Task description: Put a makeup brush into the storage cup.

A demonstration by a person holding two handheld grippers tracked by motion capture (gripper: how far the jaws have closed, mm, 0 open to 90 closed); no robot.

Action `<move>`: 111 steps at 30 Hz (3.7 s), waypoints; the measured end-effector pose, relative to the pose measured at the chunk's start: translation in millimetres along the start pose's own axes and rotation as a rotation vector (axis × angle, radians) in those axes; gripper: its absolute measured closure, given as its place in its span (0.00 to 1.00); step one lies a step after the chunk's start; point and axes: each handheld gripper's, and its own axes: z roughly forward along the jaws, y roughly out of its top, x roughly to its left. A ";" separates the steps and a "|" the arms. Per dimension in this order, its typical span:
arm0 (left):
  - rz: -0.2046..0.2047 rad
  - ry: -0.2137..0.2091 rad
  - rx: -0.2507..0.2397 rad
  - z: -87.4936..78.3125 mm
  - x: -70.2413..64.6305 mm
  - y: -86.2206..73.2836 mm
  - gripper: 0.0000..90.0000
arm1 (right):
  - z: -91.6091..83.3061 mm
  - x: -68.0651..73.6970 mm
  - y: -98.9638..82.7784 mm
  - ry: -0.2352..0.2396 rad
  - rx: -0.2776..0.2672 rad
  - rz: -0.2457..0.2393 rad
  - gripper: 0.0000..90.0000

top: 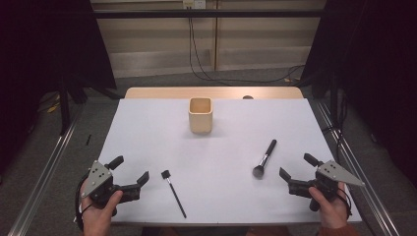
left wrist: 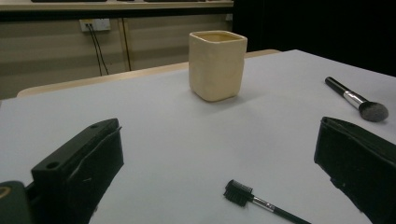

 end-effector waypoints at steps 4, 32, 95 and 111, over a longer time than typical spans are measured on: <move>-0.005 0.001 0.006 1.3 -0.2 0.0 0.01 | 0.3 -0.3 -0.5 0.007 0.007 0.007 0.00; 0.025 -0.012 0.044 6.4 -3.3 18.9 0.02 | 0.2 4.2 0.9 0.026 0.013 0.008 0.00; -0.125 -0.030 0.661 82.4 -15.5 63.7 0.08 | 4.3 6.6 0.1 0.043 0.043 -0.011 0.00; -0.095 0.014 0.837 94.8 -20.9 60.5 0.09 | 4.8 7.4 -0.1 0.046 0.050 -0.017 0.00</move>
